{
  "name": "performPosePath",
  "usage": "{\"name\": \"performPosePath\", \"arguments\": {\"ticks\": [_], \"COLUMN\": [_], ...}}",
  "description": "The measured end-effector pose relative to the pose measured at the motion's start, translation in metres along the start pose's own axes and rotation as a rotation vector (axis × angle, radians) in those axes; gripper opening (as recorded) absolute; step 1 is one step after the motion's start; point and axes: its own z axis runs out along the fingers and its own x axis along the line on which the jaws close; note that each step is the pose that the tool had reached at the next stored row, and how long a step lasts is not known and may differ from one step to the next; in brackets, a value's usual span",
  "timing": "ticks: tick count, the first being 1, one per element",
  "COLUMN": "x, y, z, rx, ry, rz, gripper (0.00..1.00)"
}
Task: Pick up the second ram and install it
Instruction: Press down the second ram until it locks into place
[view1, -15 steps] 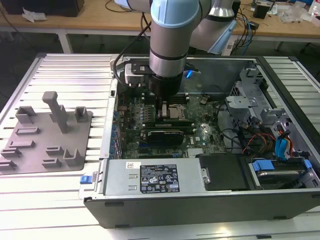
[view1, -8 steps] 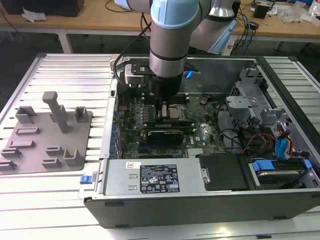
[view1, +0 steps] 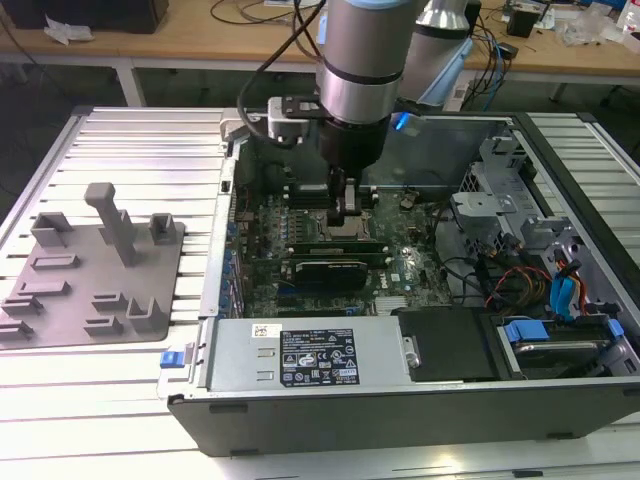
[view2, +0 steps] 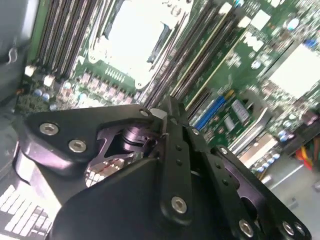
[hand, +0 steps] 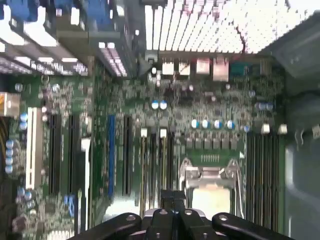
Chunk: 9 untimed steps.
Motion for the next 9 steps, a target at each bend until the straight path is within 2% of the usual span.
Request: {"name": "performPosePath", "arguments": {"ticks": [2, 9], "x": [0.0003, 0.0002], "y": [-0.0112, -0.0123], "z": [-0.0004, -0.0004], "rx": [0.0, 0.0], "ry": [0.0001, 0.0], "rz": [0.0, 0.0], "gripper": [0.08, 0.08]}}
